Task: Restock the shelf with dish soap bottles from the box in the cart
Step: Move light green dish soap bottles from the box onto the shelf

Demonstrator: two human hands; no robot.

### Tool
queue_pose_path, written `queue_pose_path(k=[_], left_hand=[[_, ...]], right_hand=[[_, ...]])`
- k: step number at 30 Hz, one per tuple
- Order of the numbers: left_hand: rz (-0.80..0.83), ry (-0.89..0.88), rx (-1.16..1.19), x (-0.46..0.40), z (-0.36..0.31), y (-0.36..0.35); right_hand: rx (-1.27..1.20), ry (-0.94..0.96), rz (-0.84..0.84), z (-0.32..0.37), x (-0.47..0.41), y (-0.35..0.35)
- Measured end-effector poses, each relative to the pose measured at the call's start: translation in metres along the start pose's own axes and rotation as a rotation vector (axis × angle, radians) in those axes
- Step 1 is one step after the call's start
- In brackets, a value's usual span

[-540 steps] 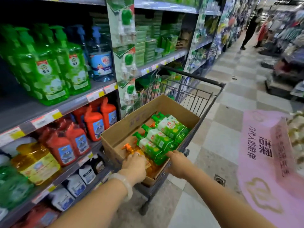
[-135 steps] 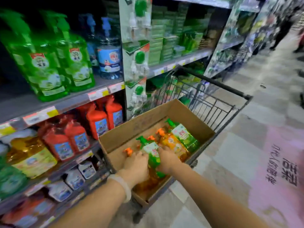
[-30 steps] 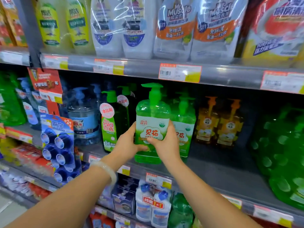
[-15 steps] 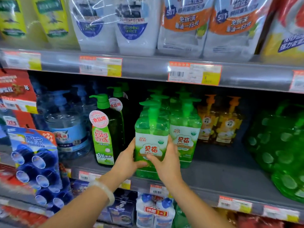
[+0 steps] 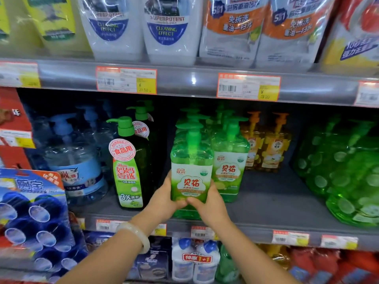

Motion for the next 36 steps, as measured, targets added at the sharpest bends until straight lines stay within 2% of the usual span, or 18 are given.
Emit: queue_pose_path(k=[4,9,12,16,21,25,31,36], left_hand=[[-0.011,0.021,-0.066,0.002,-0.004,0.002],[-0.023,0.13,-0.312,0.022,-0.002,0.002],[-0.008,0.092,-0.52,0.046,-0.006,-0.005],[0.081,0.063,-0.629,0.072,-0.007,-0.039],[0.338,-0.176,-0.755,0.093,-0.023,-0.127],[0.475,-0.3,-0.845,0.12,-0.034,-0.198],[0.655,-0.424,-0.823,0.171,-0.072,-0.318],[0.848,-0.46,-0.827,0.241,-0.101,-0.446]], right_hand=[[0.021,-0.019,0.018,0.003,0.0,0.002],[0.143,-0.073,0.072,0.002,0.008,0.011],[0.271,-0.102,0.09,-0.007,0.023,0.016],[0.426,-0.118,0.129,-0.025,0.055,0.017],[0.672,-0.124,0.111,-0.066,0.109,0.044],[0.855,-0.199,0.151,-0.113,0.157,0.09],[0.824,-0.421,0.101,-0.181,0.235,0.19],[0.824,-0.578,0.04,-0.246,0.334,0.287]])
Point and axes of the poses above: each hand's wrist, its own x-axis away from the middle knuckle, its own y-axis out of the back of the hand, z = x × y, the point moved 8 cm from there along -x, towards the middle knuckle, and after that the axes turned 6 degrees about x, right-handed, at the moved point
